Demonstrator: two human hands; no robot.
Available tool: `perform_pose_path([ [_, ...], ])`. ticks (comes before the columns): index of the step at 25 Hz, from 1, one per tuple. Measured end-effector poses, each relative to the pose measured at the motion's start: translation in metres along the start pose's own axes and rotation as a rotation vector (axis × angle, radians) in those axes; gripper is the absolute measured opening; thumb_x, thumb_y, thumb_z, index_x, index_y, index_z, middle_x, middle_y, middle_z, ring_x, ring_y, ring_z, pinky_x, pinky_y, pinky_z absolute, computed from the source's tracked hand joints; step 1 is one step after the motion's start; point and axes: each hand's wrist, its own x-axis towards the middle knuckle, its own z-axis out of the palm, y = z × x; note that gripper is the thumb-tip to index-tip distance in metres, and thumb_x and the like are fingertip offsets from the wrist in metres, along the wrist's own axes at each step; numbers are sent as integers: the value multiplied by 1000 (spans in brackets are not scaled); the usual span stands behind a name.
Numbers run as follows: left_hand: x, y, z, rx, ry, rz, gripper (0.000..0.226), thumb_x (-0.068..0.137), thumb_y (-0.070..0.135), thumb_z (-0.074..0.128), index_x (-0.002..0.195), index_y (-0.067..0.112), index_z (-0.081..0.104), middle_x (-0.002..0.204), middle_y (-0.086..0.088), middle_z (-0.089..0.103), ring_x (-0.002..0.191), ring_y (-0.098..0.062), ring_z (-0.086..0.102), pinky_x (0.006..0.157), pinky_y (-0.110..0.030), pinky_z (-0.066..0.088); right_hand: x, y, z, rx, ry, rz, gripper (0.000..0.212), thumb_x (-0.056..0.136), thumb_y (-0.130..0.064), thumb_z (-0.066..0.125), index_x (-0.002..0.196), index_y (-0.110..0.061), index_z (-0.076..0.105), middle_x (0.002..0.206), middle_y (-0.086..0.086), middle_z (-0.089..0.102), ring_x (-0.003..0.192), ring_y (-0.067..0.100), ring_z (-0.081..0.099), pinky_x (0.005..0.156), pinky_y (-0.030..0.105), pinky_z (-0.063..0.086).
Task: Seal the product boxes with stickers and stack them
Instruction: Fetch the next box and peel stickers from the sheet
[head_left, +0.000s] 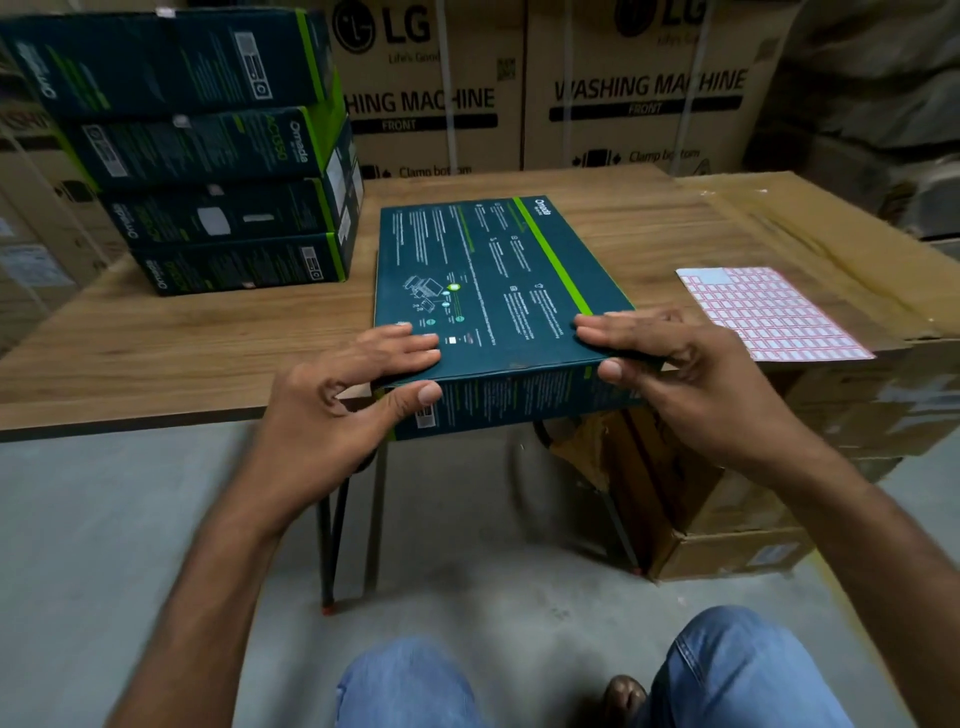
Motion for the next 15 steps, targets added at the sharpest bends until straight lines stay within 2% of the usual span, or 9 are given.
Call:
perform_pose_path([
  [3,2,-2,6,42,48,30,30,88,17,79,116,7,78,122,1,75,128,-9,65,113,-30,48,1,4,8,-15,71,-14,35,92,-9,77,125,-21,75,126,-13,72,124,10,62,110,27,46],
  [8,3,1,9,38,52,-24,29,90,14,79,118,7,78,124,2,75,131,-9,63,115,-27,46,2,5,9,-5,92,11,35,92,-7,76,126,-17,75,128,-11,72,127,7,60,112,23,43],
  [11,6,2,8,122,69,-3,29,91,16,78,119,11,78,124,3,74,130,-4,63,114,-26,46,4,3,16,-23,130,9,34,93,-6,75,125,-17,75,126,-11,72,125,4,59,110,21,43],
  [15,7,10,12,286,82,1,28,93,19,78,121,23,77,128,10,72,132,-4,60,112,-43,50,3,-3,17,-62,154,54,35,93,-10,76,126,-21,75,125,-16,70,126,3,57,111,21,43],
])
